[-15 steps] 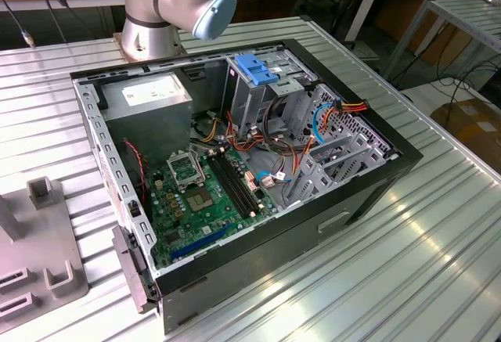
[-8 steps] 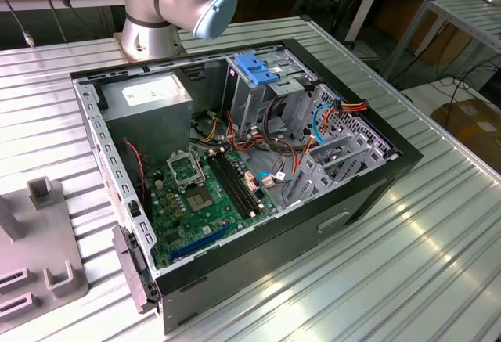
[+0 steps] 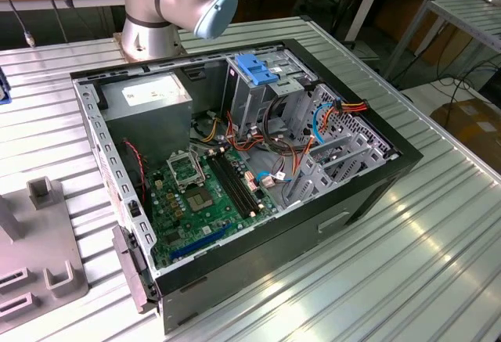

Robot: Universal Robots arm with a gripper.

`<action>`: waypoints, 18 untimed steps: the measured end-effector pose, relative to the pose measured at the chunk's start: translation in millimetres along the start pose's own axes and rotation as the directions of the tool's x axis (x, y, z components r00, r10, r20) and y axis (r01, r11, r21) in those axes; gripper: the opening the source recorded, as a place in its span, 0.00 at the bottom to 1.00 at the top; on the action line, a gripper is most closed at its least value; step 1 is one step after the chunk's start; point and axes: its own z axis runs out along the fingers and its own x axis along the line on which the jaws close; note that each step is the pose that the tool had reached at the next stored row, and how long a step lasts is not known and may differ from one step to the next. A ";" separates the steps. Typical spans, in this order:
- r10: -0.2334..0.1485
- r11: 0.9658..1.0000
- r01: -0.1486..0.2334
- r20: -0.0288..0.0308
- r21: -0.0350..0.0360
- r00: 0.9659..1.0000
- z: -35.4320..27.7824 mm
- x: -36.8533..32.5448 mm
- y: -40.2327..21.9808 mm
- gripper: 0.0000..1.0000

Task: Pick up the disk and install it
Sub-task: 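Pick up the disk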

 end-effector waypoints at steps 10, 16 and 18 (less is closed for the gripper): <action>0.000 1.000 0.000 0.000 0.000 1.000 -0.4 -0.5 -24.2 0.37; 0.000 1.000 0.000 0.000 0.000 1.000 -0.6 -0.8 -36.1 0.37; 0.000 1.000 0.000 0.000 0.000 1.000 -0.7 -1.0 -43.0 0.37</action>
